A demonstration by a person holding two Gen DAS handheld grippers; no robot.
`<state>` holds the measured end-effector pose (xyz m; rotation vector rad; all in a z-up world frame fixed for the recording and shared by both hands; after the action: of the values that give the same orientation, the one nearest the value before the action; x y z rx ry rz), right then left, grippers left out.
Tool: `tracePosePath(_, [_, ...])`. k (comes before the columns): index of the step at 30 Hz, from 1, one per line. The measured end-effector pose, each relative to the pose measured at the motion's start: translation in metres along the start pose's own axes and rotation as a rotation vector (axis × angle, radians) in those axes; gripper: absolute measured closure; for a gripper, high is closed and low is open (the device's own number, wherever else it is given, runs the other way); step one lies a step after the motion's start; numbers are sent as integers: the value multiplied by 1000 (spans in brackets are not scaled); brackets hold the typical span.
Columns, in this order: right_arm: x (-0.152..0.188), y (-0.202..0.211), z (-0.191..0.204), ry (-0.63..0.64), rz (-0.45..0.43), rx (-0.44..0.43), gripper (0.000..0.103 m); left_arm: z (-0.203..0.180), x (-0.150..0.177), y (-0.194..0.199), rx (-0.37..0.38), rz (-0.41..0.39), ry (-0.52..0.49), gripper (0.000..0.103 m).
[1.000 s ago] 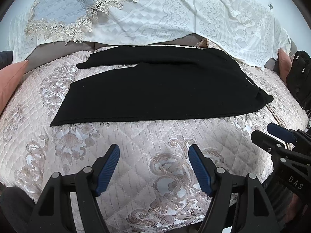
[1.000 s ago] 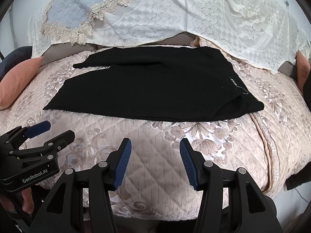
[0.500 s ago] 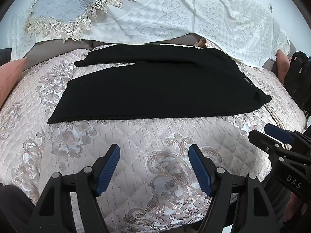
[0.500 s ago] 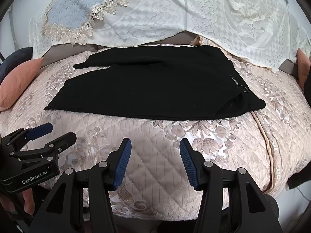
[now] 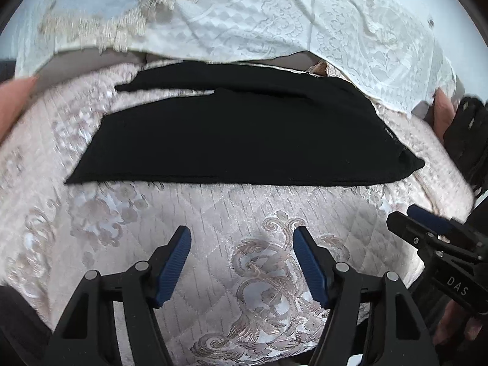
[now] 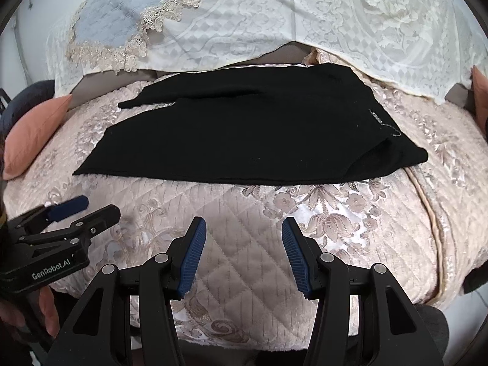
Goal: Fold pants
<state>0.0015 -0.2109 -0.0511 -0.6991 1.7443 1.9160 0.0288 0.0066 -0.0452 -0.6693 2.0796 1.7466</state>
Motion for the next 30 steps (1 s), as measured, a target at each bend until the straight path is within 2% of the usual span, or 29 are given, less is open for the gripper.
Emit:
tracePosePath(5, [-5, -6, -28, -105, -14, -45, 45, 29, -9, -11, 91, 8, 151, 34])
tracePosePath(11, [-12, -22, -72, -247, -5, -67, 44, 65, -20, -27, 116, 1, 293, 34])
tracePosePath(17, [-16, -39, -113, -350, 3, -59, 44, 82, -33, -40, 116, -17, 351, 34])
tracePosePath(26, [-41, -56, -149, -451, -52, -94, 44, 97, -55, -56, 91, -49, 387, 36])
tracePosePath(28, [-47, -61, -154, -468, -65, -97, 44, 101, -59, -60, 74, -55, 387, 40])
tracePosePath(30, [-51, -64, -158, -476, -77, -91, 45, 105, -62, -63, 52, -54, 398, 53])
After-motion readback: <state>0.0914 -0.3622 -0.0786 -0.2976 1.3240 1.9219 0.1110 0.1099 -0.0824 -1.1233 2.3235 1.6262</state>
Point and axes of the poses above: each gripper's, at about its wrist camera, not at the fingertips, and y roughly against the way its jaws point, z to its left, x to its underside, the point moved 4 cm from there along -y, roughly the way its jaws point, and after that the axes turned 3 degrees about z, right-handed, at the moved point
